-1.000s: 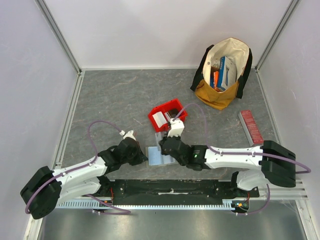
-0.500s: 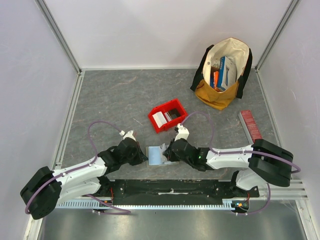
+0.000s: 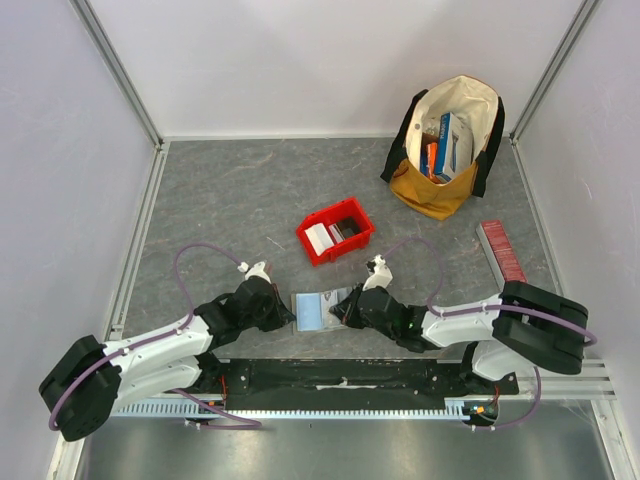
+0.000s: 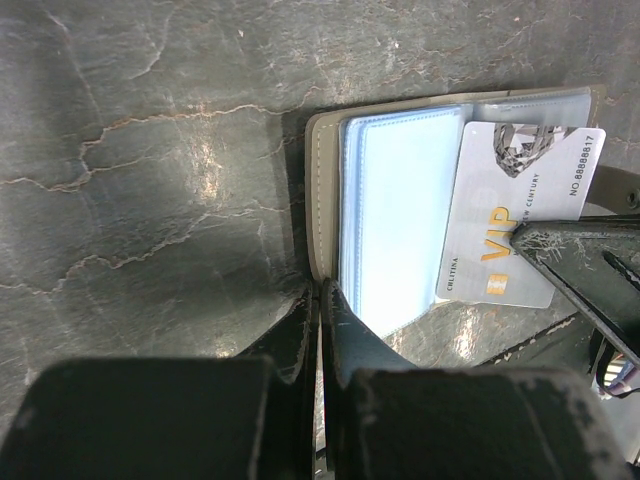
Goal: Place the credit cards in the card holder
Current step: Insert the credit card into the card holder.
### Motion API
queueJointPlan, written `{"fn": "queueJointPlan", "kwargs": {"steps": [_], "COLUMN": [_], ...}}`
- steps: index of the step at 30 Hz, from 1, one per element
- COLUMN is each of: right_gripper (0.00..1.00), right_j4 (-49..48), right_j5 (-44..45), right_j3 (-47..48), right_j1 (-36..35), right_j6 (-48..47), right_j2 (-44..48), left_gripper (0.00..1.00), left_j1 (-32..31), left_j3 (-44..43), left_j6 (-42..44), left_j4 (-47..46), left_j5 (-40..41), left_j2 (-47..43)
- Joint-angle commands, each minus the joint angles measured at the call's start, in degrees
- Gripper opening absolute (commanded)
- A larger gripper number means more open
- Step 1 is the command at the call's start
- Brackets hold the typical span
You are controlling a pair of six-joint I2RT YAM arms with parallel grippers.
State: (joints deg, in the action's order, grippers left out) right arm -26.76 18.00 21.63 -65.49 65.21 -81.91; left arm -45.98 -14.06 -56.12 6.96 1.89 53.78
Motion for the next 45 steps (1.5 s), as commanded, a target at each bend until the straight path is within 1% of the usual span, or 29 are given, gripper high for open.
{"fn": "queueJointPlan", "kwargs": {"steps": [1, 6, 17, 20, 24, 31, 32, 33, 34, 37, 40, 41, 43, 45], "right_gripper": [0.0, 0.0, 0.0, 0.0, 0.0, 0.0, 0.01, 0.08, 0.12, 0.29, 0.48, 0.53, 0.54, 0.54], "right_j4": [-4.08, -7.07, -7.52, -8.92, -9.27, -8.4, -6.91, -5.25, -3.31, 4.23, 13.11, 15.84, 17.88, 17.89], "right_j5": [-0.42, -3.23, -6.92, -8.06, -12.45, -15.71, -15.89, -15.63, -14.93, -9.5, -2.82, -1.32, 0.8, 1.16], "right_j3": [-0.54, -0.01, 0.61, 0.26, 1.75, 4.47, 5.35, 6.05, 6.49, 7.2, 8.78, 9.39, 9.92, 10.1], "right_j1": [-0.07, -0.07, 1.77, 2.3, 3.44, 3.71, 3.71, 3.71, 3.79, 3.71, 3.71, 3.71, 3.71, 3.71], "right_j6": [1.33, 1.41, 2.73, 2.99, 1.85, 1.06, 0.62, 0.1, -0.6, -2.62, -5.26, -6.14, -7.11, -7.81], "right_j2": [-1.93, -4.83, -7.65, -8.53, -11.34, -14.68, -14.77, -14.6, -14.16, -10.39, -6.26, -4.85, -3.44, -3.26], "left_gripper": [0.02, 0.02, 0.02, 0.02, 0.02, 0.02, 0.02, 0.02, 0.02, 0.02, 0.02, 0.02, 0.02, 0.02], "left_j1": [0.01, 0.01, -0.08, -0.08, -0.08, 0.01, -0.08, 0.01, -0.08, 0.01, -0.08, 0.01, 0.01, 0.01], "left_j3": [0.44, 0.44, 0.27, 0.18, 0.44, 0.27, 0.27, 0.18, 0.18, 0.09, 0.09, 0.09, 0.09, -0.08], "left_j6": [-1.27, -1.27, -1.19, -1.19, -1.19, -0.92, -0.92, -1.01, -1.01, -1.19, -1.19, -1.1, -1.01, -0.84], "left_j4": [-0.81, -1.07, -1.51, -1.51, -1.34, -1.07, -0.99, -0.9, -0.81, -0.28, 0.16, 0.24, 0.25, 0.16], "left_j5": [0.31, -0.04, -0.22, -0.13, -0.05, -0.05, -0.04, -0.04, 0.04, 0.39, 0.66, 0.75, 0.75, 0.66], "left_j2": [-0.52, -0.43, 0.01, 0.1, -0.34, -0.25, -0.34, -0.52, -0.6, -1.22, -1.92, -2.01, -2.01, -1.75]}}
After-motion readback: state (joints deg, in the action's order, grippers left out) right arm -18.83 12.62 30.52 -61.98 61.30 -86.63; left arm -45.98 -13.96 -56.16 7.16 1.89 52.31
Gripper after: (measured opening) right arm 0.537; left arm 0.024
